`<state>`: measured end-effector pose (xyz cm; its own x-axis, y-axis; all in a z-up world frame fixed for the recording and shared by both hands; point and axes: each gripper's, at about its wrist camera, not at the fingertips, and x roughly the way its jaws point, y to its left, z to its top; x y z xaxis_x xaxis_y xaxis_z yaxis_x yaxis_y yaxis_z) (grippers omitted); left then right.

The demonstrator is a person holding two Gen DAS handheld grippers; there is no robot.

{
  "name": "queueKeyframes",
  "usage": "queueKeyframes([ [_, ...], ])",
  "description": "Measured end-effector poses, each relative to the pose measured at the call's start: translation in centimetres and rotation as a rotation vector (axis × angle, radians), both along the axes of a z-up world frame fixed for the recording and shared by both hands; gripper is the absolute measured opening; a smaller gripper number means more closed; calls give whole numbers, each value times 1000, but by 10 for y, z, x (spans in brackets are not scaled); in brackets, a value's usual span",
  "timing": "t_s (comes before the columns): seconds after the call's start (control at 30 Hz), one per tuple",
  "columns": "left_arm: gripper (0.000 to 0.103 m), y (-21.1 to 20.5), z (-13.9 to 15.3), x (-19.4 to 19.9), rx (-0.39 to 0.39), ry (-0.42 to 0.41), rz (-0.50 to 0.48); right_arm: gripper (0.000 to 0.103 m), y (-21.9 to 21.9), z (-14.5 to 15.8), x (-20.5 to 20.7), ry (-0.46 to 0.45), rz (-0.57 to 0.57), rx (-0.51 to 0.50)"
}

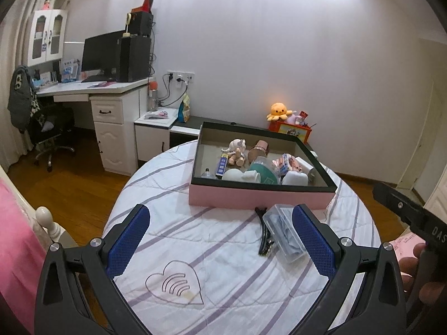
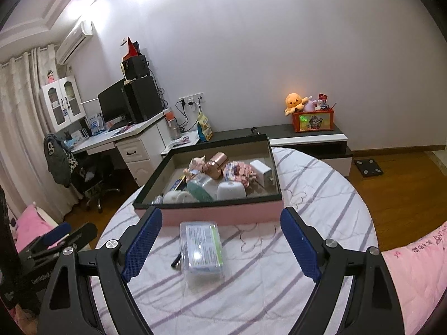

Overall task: Organize rigid objects
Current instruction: 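Withdraw both grippers from the box back over the bed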

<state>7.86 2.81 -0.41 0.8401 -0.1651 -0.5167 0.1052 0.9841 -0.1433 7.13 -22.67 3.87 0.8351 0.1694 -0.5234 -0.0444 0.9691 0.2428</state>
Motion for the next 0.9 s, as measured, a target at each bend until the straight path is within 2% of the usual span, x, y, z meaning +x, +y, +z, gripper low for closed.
queueKeyframes([
  [0.4, 103, -2, -4, -14, 25, -4, 5, 88, 0, -13, -13, 33, 3, -1],
  [0.67, 103, -2, -7, -16, 25, 7, 2, 88, 7, -19, -9, 56, 25, -19],
  [0.9, 103, -3, -15, -10, 24, 33, 3, 88, 21, -36, 9, 114, 94, -34],
])
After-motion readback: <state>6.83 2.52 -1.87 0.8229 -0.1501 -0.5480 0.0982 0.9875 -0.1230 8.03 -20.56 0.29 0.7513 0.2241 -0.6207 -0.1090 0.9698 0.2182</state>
